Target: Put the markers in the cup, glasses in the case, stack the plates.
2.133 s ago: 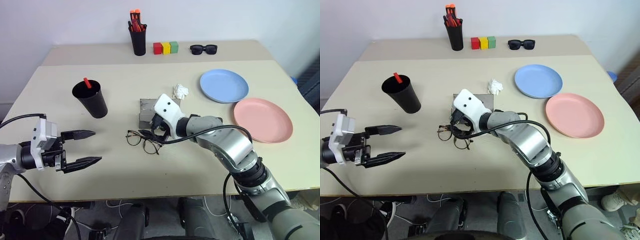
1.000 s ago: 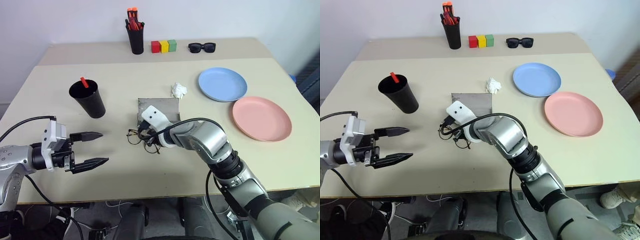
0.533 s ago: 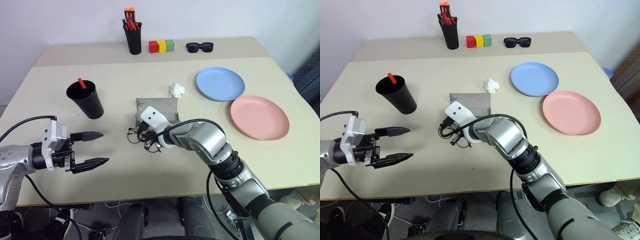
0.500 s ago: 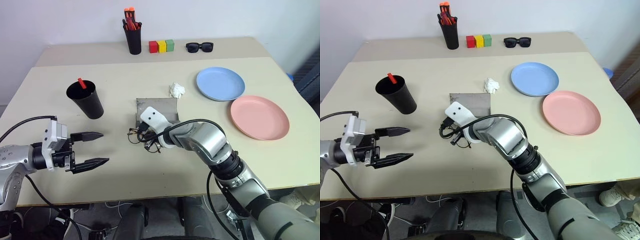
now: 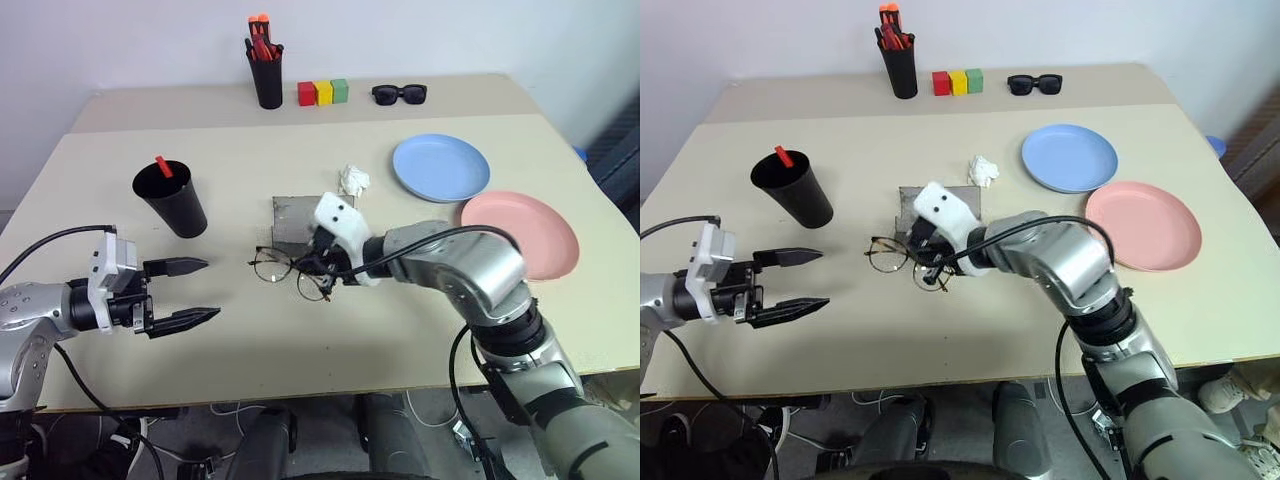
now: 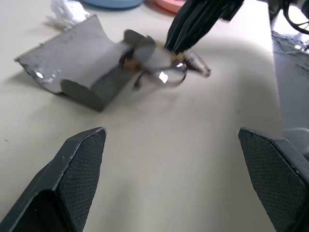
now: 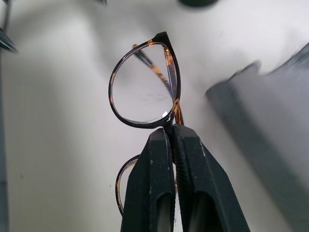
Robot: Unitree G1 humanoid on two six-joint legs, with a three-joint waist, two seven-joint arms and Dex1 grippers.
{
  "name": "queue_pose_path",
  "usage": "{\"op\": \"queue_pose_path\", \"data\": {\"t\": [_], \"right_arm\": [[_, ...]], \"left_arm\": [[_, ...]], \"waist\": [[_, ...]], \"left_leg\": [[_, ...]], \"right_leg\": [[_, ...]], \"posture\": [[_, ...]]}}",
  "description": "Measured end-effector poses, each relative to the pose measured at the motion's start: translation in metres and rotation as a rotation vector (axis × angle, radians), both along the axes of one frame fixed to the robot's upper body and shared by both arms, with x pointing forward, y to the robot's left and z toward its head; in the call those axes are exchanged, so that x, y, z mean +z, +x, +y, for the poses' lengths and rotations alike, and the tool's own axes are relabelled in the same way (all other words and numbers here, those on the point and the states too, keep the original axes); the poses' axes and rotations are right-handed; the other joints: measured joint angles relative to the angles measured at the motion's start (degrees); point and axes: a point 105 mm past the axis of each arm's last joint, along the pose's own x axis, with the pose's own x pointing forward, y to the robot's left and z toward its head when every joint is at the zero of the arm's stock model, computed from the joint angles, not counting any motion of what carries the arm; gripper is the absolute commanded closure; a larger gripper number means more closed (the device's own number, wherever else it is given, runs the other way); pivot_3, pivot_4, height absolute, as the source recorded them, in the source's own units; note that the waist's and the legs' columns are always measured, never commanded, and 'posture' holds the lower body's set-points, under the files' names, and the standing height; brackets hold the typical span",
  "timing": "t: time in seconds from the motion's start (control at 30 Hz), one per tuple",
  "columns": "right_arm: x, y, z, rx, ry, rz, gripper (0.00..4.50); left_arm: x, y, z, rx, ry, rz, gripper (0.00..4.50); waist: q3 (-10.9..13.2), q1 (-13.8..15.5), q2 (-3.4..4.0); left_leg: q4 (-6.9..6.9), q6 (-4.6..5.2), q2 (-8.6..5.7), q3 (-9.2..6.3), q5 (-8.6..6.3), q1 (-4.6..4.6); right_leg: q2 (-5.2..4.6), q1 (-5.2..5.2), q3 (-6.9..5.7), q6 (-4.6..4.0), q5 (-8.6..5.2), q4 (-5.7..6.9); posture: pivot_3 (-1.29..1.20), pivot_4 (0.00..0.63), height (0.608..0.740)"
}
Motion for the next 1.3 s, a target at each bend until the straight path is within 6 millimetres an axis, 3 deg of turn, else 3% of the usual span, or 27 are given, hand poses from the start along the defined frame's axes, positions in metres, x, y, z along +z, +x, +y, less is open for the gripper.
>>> {"op": "queue_pose_path", "data": {"t": [0.27, 0.43, 0.6, 0.73, 0.97, 1.3], "right_arm": [[0.042, 0.061, -0.033, -0.119, -0.033, -0.375, 4.40], [0.031, 0.089, -0.028, -0.115, -0.078, -0.482, 4.40], [0.014, 0.095, 0.004, -0.045, -0.053, -0.509, 4.40], [0.003, 0.097, 0.016, 0.002, -0.080, -0.555, 4.40], [-0.019, 0.092, 0.007, 0.062, -0.152, -0.520, 4.40], [-0.034, 0.097, -0.013, 0.040, -0.271, -0.458, 4.40]], "left_arm": [[0.003, 0.007, 0.001, 0.015, -0.021, -0.022, 0.00], [0.004, 0.010, -0.004, -0.001, -0.025, -0.028, 0.00], [0.005, 0.010, -0.004, 0.002, -0.033, -0.031, 0.00], [0.005, 0.008, -0.003, 0.014, -0.040, -0.026, 0.00], [0.007, 0.006, -0.004, 0.023, -0.032, -0.034, 0.00], [0.008, 0.006, -0.004, 0.024, -0.029, -0.037, 0.00]], "waist": [[0.0, -0.1, 0.00], [0.0, -0.1, -0.01], [0.0, -0.2, 0.01], [0.0, 0.0, 0.01], [0.0, -0.1, 0.01], [0.0, -0.1, 0.01]], "left_leg": [[0.02, 0.00, 0.00, 0.07, 0.00, -0.01], [0.01, -0.01, 0.00, 0.08, 0.01, -0.03], [0.01, -0.07, 0.00, 0.07, 0.04, -0.05], [0.01, -0.09, -0.02, 0.01, 0.05, -0.07], [0.01, -0.13, -0.02, -0.01, 0.07, -0.05], [0.01, -0.14, -0.01, 0.00, 0.08, -0.05]], "right_leg": [[-0.01, -0.02, 0.01, 0.00, 0.00, -0.01], [-0.02, -0.04, 0.02, 0.00, 0.01, -0.01], [-0.01, -0.10, 0.05, -0.01, 0.01, 0.03], [-0.02, -0.09, 0.04, -0.01, 0.01, 0.01], [0.00, -0.09, 0.04, -0.01, 0.01, 0.07], [0.02, -0.09, 0.04, -0.02, 0.01, 0.08]], "posture": [[0.00, 0.150, 0.740], [0.00, 0.150, 0.740], [0.00, 0.150, 0.740], [0.00, 0.150, 0.740], [0.00, 0.150, 0.740], [0.00, 0.150, 0.740]]}}
